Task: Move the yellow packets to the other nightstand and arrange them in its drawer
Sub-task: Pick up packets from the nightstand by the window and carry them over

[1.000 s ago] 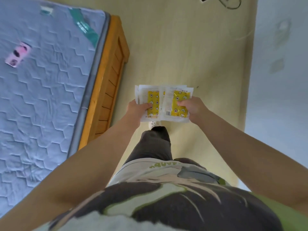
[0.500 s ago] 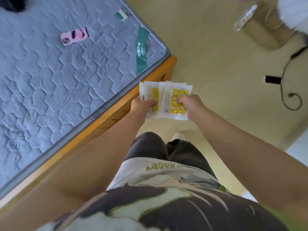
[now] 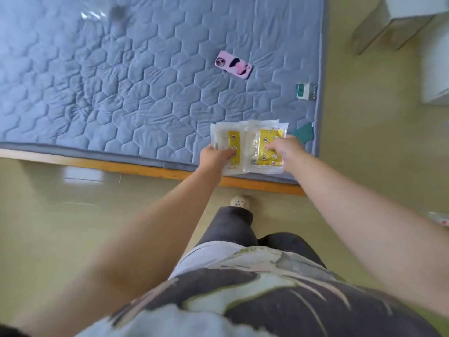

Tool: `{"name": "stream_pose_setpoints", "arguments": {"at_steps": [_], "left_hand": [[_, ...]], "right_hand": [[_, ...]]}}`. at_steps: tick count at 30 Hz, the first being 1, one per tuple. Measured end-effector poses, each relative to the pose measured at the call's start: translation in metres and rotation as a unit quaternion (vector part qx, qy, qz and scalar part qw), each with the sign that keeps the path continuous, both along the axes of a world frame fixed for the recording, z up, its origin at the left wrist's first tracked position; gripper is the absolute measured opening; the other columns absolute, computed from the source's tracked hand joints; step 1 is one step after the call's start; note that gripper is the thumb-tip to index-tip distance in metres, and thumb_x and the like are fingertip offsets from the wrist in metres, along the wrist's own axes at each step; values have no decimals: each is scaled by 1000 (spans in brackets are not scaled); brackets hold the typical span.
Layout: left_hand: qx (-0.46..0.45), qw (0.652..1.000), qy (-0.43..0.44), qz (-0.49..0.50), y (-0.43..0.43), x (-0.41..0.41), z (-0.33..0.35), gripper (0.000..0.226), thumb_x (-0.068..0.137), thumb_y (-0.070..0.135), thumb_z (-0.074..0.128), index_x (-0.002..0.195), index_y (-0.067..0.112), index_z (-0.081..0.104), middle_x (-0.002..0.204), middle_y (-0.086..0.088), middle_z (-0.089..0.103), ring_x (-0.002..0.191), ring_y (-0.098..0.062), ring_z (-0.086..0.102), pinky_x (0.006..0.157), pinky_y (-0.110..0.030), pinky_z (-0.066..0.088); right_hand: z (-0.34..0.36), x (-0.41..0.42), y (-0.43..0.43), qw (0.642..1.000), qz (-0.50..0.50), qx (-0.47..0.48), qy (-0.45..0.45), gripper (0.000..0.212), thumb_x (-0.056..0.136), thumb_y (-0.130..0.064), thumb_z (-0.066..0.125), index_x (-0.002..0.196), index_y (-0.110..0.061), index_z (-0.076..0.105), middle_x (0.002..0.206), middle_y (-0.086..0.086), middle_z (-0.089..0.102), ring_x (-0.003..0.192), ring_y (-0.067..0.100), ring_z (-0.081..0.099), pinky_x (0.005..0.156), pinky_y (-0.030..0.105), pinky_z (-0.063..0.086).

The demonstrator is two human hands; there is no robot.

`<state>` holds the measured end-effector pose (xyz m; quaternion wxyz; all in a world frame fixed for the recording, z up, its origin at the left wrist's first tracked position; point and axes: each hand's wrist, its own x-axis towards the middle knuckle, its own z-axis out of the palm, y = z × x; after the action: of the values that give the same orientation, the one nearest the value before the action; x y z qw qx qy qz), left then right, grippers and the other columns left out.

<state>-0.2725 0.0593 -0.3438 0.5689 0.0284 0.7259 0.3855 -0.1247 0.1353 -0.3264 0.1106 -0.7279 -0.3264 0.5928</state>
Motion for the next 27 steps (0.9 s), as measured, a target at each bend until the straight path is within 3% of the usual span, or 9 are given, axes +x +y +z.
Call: {"name": "stream_pose_setpoints", "arguments": {"at_steps": [3, 4, 6, 10, 12, 19, 23, 27], "left_hand": [[6, 999, 15, 47, 33, 11, 7, 26, 79, -1, 73, 101, 7, 62, 101, -14, 68, 93, -30, 67, 85, -45, 56], [7, 998, 19, 59, 45, 17, 7, 25, 79, -1, 73, 101, 7, 62, 99, -13, 68, 91, -30, 67, 84, -44, 56], [6, 996, 22, 83, 68, 35, 6, 20, 79, -2, 72, 93, 9, 61, 90, -9, 68, 84, -27, 66, 79, -42, 56], [17, 991, 13, 135, 131, 98, 0, 21, 81, -4, 69, 84, 13, 59, 82, -7, 66, 73, -22, 65, 67, -38, 57], [26, 986, 7, 166, 167, 140, -3, 20, 80, -5, 69, 87, 12, 60, 85, -10, 67, 72, -23, 65, 69, -40, 57], [25, 976, -47, 212, 317, 302, 6, 17, 82, -5, 68, 92, 7, 62, 95, -15, 68, 74, -24, 67, 77, -45, 57], [32, 979, -46, 196, 406, 347, 18, 21, 80, -3, 69, 97, 8, 63, 99, -14, 69, 83, -29, 67, 85, -50, 55], [51, 988, -21, 144, 482, 355, 27, 28, 80, -1, 70, 107, 5, 64, 106, -16, 70, 89, -30, 69, 83, -49, 56]], "right_hand": [[-1, 2, 49, 999, 49, -10, 15, 54, 82, -1, 65, 133, 2, 45, 131, 10, 53, 119, 28, 52, 98, 33, 39], [-3, 6, 64, 998, 59, -16, 17, 53, 79, -1, 67, 129, 1, 49, 127, 12, 57, 113, 30, 57, 99, 40, 43], [-9, 20, 96, 996, 88, -23, 21, 49, 75, -2, 68, 122, 0, 54, 117, 16, 63, 104, 33, 62, 94, 50, 49], [-21, 72, 171, 992, 128, -4, 19, 55, 77, -4, 68, 129, -1, 49, 124, 13, 58, 111, 31, 58, 97, 45, 48], [-30, 111, 217, 989, 144, -5, 34, 57, 72, -4, 69, 126, -2, 52, 122, 14, 61, 108, 31, 61, 95, 48, 49], [-7, 263, 375, 983, 175, -24, 45, 18, 77, 5, 62, 84, -11, 58, 96, 14, 65, 97, 33, 64, 93, 55, 49], [-3, 317, 461, 987, 153, -8, 38, 36, 73, 1, 65, 108, -8, 58, 110, 14, 65, 103, 34, 63, 94, 54, 48], [3, 332, 533, 989, 139, 0, 43, 42, 75, 1, 66, 115, -5, 55, 114, 15, 63, 108, 34, 61, 96, 53, 47]]}}
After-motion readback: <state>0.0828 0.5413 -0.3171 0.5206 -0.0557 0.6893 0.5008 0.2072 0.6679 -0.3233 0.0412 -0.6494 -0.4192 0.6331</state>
